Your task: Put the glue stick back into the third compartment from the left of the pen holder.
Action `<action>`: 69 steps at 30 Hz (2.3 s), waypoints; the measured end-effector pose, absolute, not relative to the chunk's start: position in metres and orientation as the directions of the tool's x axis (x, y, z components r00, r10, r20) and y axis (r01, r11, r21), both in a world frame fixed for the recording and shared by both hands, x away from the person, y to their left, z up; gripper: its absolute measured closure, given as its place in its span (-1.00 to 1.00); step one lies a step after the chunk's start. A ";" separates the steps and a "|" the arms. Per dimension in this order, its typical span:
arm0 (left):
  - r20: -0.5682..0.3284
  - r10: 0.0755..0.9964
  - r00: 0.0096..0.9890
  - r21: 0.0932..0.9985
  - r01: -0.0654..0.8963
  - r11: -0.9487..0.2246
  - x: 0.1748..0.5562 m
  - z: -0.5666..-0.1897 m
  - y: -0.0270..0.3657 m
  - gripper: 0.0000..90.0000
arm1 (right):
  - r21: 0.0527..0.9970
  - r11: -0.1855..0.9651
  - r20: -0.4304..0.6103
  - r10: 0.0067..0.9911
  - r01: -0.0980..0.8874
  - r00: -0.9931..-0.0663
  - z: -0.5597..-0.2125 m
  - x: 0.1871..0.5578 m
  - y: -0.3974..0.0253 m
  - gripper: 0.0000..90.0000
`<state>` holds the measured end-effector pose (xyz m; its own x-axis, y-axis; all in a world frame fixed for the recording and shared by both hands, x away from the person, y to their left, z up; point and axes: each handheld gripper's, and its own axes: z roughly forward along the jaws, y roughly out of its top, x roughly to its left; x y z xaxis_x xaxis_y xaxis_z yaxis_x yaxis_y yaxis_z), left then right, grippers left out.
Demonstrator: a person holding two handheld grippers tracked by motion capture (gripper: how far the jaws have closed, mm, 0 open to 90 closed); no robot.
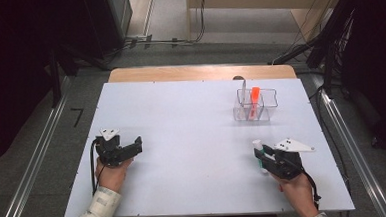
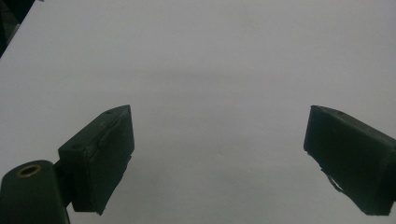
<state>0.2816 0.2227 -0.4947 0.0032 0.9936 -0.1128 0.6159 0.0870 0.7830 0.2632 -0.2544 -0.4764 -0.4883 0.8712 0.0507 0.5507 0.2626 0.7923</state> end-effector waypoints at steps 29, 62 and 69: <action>-0.115 0.993 0.003 0.783 0.616 0.089 0.282 -0.495 0.223 -0.80 | 0.864 0.154 0.085 0.894 0.480 -0.440 -0.467 0.262 -0.269 0.42; -0.114 0.993 0.004 0.781 0.618 0.088 0.282 -0.495 0.223 -0.80 | 0.887 0.080 0.108 0.922 0.454 -0.373 -0.449 0.295 -0.279 0.41; -0.116 0.993 0.004 0.782 0.617 0.089 0.282 -0.495 0.223 -0.80 | 0.885 0.087 0.099 0.924 0.457 -0.369 -0.448 0.300 -0.279 0.41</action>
<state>0.2822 0.2229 -0.4955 0.0036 0.9932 -0.1160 0.6171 0.0891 0.7819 0.3004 -0.2786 -0.4485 -0.3687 0.9242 0.0995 0.4569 0.0870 0.8853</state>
